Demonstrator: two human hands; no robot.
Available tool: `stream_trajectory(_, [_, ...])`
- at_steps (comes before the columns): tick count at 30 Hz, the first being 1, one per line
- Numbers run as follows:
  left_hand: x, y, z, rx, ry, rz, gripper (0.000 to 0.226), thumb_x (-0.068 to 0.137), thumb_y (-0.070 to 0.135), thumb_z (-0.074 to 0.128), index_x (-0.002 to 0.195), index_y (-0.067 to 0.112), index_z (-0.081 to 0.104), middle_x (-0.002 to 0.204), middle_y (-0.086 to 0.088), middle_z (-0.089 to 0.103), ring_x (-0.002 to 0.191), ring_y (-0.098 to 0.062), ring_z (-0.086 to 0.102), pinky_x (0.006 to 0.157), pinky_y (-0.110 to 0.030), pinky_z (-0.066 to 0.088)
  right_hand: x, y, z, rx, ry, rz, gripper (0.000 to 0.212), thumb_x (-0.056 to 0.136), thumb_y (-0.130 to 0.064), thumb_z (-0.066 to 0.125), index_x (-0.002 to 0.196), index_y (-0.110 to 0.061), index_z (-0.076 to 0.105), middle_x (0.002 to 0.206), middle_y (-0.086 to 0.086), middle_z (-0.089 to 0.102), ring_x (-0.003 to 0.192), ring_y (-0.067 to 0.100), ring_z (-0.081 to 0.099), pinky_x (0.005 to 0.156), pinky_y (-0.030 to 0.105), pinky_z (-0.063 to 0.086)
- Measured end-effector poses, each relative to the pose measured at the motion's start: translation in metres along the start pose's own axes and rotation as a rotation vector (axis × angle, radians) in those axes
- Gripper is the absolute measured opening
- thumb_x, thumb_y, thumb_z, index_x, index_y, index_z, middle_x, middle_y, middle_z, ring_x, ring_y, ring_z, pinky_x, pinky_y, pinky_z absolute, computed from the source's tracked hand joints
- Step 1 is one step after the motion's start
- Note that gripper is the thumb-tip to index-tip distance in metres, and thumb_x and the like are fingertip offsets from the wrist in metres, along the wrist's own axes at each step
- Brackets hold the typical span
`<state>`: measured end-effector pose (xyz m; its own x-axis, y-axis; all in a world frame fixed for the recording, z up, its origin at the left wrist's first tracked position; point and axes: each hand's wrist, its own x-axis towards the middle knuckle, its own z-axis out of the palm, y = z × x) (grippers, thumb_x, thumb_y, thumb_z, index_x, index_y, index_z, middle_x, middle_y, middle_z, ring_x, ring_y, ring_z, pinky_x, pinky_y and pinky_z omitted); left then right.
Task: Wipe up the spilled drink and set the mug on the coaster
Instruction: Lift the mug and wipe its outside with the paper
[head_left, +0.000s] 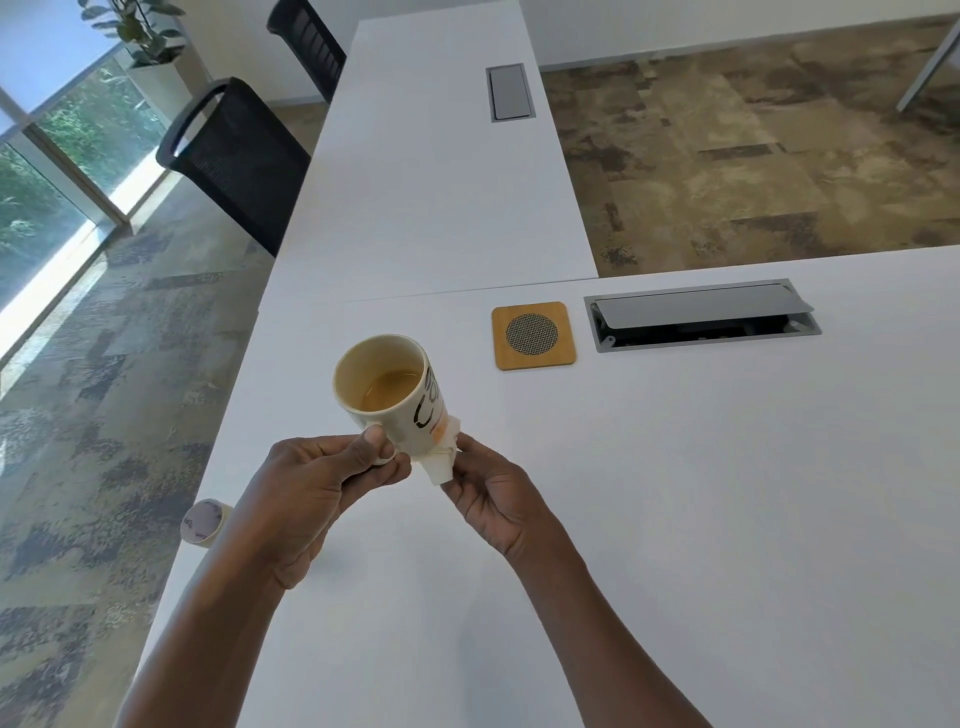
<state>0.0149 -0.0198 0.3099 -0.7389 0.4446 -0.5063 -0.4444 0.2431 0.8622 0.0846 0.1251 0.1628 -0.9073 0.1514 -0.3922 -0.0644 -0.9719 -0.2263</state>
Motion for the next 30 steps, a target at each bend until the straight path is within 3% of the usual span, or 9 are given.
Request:
stream_trajectory(4, [-0.002,-0.003,0.001,0.016,-0.035,-0.022,0.034,0.073,0.028,0.072,0.083,-0.004,0.075,0.098,-0.023,0.078,0.095,-0.029,0.078,0.083,-0.024,0.060,0.001,-0.010,-0.001,-0.059,0.049,-0.080,0.031,0.080,0.014,0.060,0.102,-0.002,0.075,0.107,0.024,0.071,0.097,0.033,0.071,0.082,0.040,0.061])
stream_trajectory(10, [-0.008,-0.002,0.006,0.083,-0.098,-0.024,0.036,0.073,0.033,0.071,0.081,-0.002,0.077,0.097,-0.021,0.079,0.097,-0.026,0.078,0.090,-0.032,0.056,0.005,-0.004,0.010,0.003,0.076,-0.198,0.035,0.084,0.015,0.060,0.113,-0.003,0.066,0.110,0.023,0.070,0.102,0.033,0.069,0.081,0.041,0.060])
stream_trajectory(14, [-0.010,0.000,0.009,0.103,-0.118,-0.025,0.036,0.073,0.034,0.070,0.082,0.000,0.079,0.098,-0.020,0.079,0.097,-0.025,0.078,0.092,-0.034,0.053,0.010,0.008,0.025,-0.024,0.082,-0.235,0.042,0.087,0.014,0.054,0.127,0.002,0.058,0.127,0.029,0.061,0.113,0.034,0.060,0.094,0.042,0.054])
stream_trajectory(18, [-0.013,0.002,0.010,0.116,-0.159,-0.009,0.027,0.075,0.033,0.068,0.075,0.009,0.082,0.098,-0.018,0.080,0.097,-0.023,0.078,0.086,-0.024,0.061,0.015,0.021,0.035,-0.054,0.039,-0.218,0.042,0.094,0.005,0.046,0.136,0.004,0.050,0.133,0.031,0.053,0.121,0.038,0.051,0.107,0.051,0.039])
stream_trajectory(21, [-0.013,0.002,0.005,0.092,-0.149,-0.007,0.032,0.076,0.029,0.068,0.084,0.001,0.081,0.100,-0.021,0.079,0.098,-0.026,0.077,0.087,-0.026,0.060,0.012,0.028,0.040,-0.069,-0.040,-0.188,0.048,0.092,-0.001,0.053,0.139,0.004,0.045,0.120,0.022,0.057,0.112,0.032,0.055,0.092,0.041,0.047])
stream_trajectory(24, [-0.011,0.001,0.001,0.089,-0.124,0.003,0.040,0.077,0.028,0.068,0.097,-0.005,0.078,0.102,-0.021,0.078,0.101,-0.028,0.077,0.091,-0.031,0.058,0.009,0.034,0.039,-0.068,-0.101,-0.144,0.049,0.087,0.006,0.053,0.136,0.003,0.049,0.118,0.019,0.062,0.108,0.027,0.062,0.089,0.036,0.054])
stream_trajectory(30, [-0.008,-0.005,-0.004,0.012,-0.074,0.015,0.034,0.077,0.026,0.070,0.086,-0.007,0.076,0.101,-0.025,0.077,0.100,-0.030,0.077,0.089,-0.031,0.059,0.003,0.036,0.023,0.002,-0.052,0.038,0.038,0.086,0.021,0.046,0.119,0.009,0.061,0.120,0.026,0.066,0.104,0.029,0.069,0.075,0.026,0.058])
